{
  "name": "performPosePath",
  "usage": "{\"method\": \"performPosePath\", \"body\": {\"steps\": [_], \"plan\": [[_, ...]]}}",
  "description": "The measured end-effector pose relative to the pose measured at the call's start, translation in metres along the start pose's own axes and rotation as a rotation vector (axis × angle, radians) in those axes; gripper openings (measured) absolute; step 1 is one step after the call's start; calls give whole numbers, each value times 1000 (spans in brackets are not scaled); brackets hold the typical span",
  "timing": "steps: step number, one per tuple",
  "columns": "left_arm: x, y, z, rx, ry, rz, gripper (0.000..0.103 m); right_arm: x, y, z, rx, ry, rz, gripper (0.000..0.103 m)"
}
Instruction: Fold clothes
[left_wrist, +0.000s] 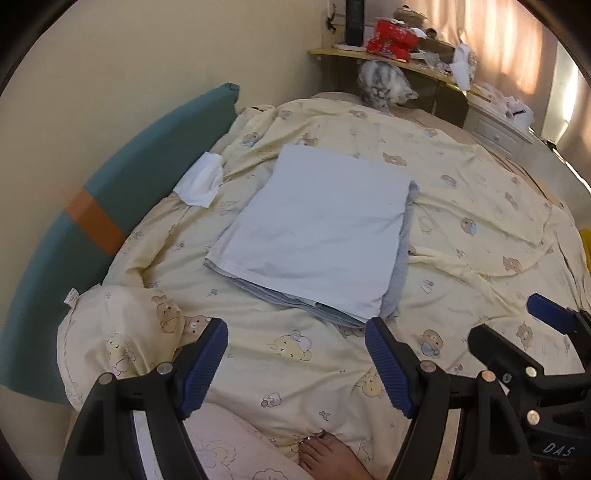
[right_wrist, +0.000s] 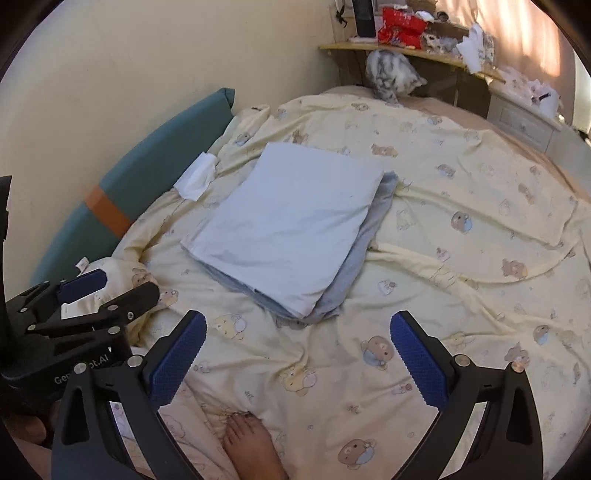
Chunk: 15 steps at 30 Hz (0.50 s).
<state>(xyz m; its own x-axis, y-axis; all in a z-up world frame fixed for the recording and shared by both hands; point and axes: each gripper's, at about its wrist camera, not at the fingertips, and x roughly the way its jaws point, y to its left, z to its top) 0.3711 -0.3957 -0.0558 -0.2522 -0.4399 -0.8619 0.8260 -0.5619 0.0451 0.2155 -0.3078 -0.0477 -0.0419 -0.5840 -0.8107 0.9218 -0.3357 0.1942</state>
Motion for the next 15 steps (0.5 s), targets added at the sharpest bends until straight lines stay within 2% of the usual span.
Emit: {"method": "performPosePath", "body": {"steps": [15], "plan": [[3,0,1,6,16,-20,77,-4,0,0,-2,-8,33,101]]}}
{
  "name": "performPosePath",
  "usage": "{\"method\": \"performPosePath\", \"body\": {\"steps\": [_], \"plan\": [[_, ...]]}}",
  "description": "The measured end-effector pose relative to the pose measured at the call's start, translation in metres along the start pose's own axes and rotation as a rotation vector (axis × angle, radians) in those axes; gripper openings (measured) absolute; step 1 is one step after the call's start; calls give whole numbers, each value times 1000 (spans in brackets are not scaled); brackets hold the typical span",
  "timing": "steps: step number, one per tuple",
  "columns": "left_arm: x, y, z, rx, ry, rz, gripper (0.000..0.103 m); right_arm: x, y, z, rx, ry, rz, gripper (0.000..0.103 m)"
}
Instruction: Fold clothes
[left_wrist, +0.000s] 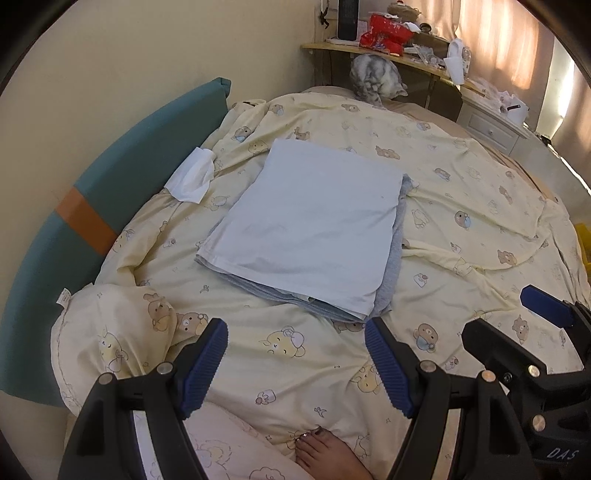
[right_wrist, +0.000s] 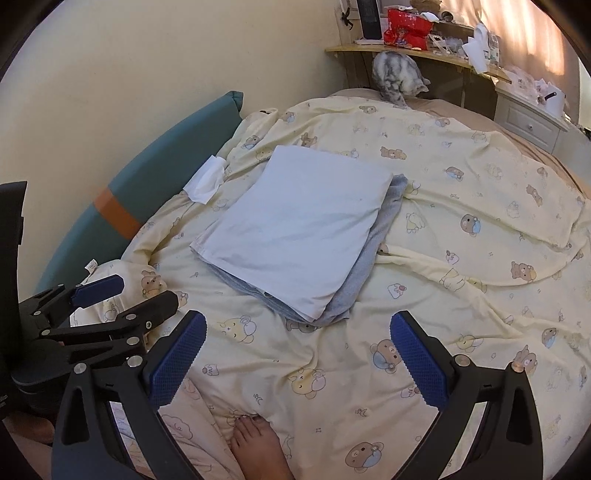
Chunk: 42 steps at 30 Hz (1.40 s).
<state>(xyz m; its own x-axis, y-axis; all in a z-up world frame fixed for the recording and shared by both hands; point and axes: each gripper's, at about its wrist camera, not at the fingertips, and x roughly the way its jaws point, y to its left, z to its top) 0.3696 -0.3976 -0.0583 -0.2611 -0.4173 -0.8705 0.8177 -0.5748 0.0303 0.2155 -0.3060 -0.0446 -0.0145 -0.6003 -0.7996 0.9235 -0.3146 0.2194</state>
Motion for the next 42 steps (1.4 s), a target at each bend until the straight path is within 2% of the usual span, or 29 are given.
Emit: {"method": "performPosePath", "body": {"steps": [42], "plan": [[0,2,0,0,1,-6,77,1,0,1,8,9,17,101]]}}
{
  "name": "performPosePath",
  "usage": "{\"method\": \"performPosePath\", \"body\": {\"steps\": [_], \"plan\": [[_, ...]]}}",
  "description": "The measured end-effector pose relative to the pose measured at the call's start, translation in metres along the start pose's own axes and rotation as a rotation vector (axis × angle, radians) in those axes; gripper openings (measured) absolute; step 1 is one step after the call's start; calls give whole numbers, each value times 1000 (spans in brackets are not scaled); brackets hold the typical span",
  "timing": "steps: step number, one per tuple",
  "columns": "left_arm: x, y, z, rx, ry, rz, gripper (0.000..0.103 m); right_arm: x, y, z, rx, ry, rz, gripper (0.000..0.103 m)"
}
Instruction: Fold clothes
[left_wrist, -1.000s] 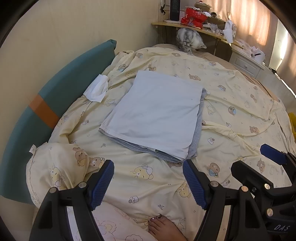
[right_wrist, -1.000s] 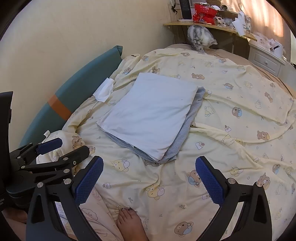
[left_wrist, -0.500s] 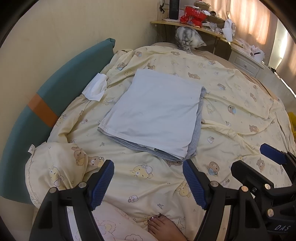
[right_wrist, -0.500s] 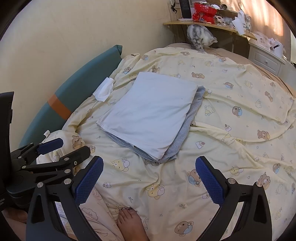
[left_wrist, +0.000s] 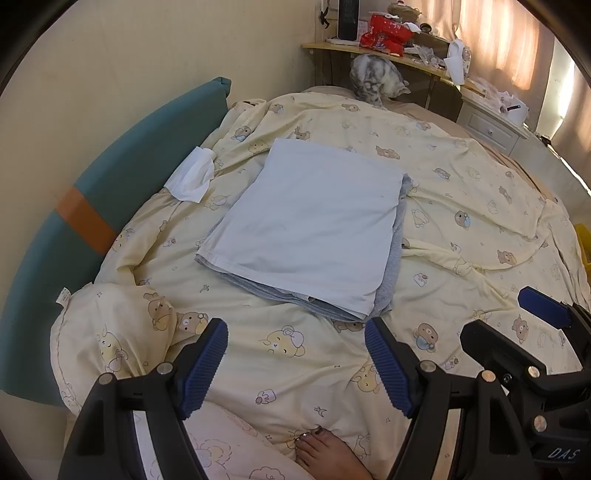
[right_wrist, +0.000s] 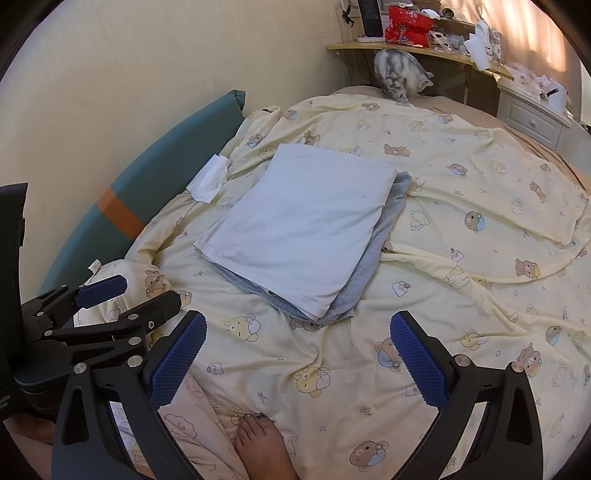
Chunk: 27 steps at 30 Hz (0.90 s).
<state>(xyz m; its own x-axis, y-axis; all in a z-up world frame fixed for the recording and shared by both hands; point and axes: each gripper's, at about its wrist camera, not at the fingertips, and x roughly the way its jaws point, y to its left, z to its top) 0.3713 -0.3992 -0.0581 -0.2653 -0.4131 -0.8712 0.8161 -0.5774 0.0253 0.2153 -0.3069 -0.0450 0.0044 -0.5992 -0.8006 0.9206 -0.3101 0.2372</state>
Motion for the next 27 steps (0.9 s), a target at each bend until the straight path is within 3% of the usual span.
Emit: {"method": "performPosePath", "body": {"steps": [27], "plan": [[0,1,0,-6,4,-4,77,0,1,1,2,3,2,101]]}}
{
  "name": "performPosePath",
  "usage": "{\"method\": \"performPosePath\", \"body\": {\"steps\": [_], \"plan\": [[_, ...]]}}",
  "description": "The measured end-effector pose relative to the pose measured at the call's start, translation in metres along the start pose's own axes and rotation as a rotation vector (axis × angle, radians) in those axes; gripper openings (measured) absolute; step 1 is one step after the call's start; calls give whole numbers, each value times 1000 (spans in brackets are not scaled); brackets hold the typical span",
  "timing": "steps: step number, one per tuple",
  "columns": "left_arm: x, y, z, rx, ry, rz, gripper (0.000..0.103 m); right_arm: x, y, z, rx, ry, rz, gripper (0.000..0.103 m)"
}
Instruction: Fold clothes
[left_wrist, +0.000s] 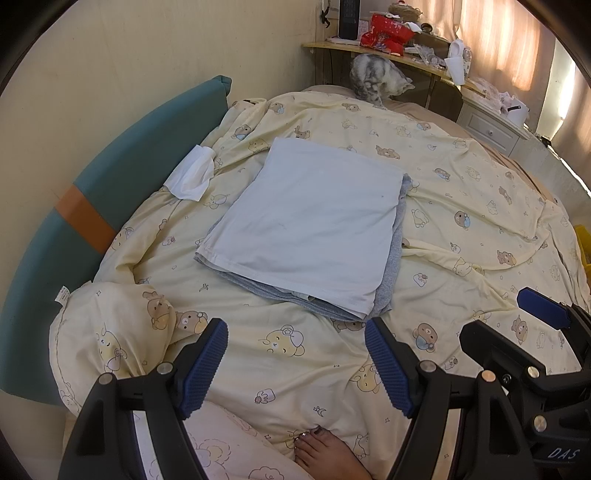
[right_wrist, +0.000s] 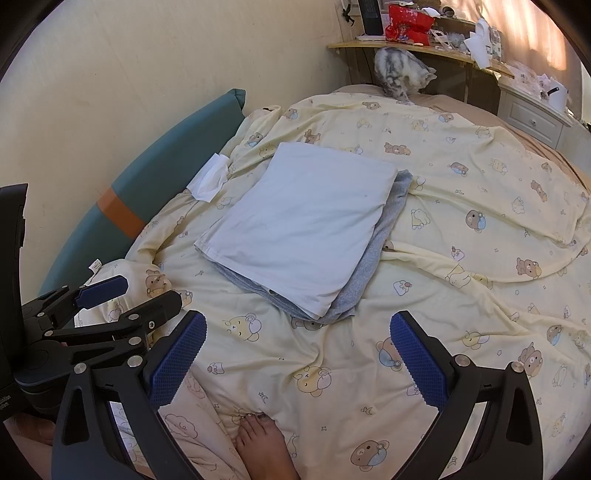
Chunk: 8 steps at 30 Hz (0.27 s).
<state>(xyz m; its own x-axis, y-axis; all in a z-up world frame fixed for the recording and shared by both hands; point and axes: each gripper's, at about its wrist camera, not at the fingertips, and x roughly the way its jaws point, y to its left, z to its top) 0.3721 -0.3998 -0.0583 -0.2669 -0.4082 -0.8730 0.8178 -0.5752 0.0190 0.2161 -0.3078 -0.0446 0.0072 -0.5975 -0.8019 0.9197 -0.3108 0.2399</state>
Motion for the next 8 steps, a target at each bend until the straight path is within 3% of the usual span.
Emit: {"method": "performPosePath", "body": {"steps": [8], "plan": [[0,0,-1,-2,1,-2,77,0,0,0,1,2,1,101]]}}
